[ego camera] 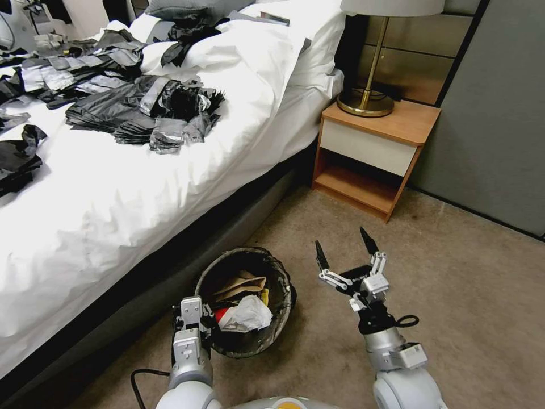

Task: Pick up the trash bin, then pick up the garbage from the floor and place it into the trash bin.

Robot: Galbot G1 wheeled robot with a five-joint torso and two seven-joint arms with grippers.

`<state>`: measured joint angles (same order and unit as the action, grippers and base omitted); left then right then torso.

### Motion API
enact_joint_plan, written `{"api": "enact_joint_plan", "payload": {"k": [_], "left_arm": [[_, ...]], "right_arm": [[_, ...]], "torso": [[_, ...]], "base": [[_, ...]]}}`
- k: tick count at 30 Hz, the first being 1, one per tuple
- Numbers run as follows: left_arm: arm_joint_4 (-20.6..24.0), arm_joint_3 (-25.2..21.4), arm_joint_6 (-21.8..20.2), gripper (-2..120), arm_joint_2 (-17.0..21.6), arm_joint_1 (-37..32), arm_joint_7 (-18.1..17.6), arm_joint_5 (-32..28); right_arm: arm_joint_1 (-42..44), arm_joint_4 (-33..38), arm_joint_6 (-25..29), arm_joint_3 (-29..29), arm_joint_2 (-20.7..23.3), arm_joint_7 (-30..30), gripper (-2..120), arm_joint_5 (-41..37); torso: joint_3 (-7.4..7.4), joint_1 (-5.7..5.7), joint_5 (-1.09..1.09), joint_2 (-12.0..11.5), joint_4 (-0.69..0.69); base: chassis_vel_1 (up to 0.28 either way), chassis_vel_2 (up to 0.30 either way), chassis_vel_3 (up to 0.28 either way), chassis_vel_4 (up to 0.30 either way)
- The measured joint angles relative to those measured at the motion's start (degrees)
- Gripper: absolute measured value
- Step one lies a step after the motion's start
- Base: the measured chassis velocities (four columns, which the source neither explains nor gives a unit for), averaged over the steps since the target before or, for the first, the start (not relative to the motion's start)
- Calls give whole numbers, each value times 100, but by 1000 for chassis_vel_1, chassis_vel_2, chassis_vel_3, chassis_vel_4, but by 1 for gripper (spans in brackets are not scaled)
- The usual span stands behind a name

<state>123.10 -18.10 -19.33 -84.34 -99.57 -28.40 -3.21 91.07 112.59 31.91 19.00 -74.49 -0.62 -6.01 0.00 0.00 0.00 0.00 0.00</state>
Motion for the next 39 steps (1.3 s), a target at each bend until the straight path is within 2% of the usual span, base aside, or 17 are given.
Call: {"api": "enact_joint_plan", "payload": {"k": [20, 39], "left_arm": [[223, 5, -43, 0, 7, -192, 2, -85], [370, 48, -111, 0, 47, -389, 2, -214]], "right_arm": [[-211, -29, -154, -16, 18, 50, 100, -129], [-213, 77, -200, -137, 43, -62, 100, -91]], "torso": [[0, 0, 0, 0, 0], [0, 0, 0, 0, -1]], "base": [[35, 35, 37, 38], [118, 114, 109, 119]]}}
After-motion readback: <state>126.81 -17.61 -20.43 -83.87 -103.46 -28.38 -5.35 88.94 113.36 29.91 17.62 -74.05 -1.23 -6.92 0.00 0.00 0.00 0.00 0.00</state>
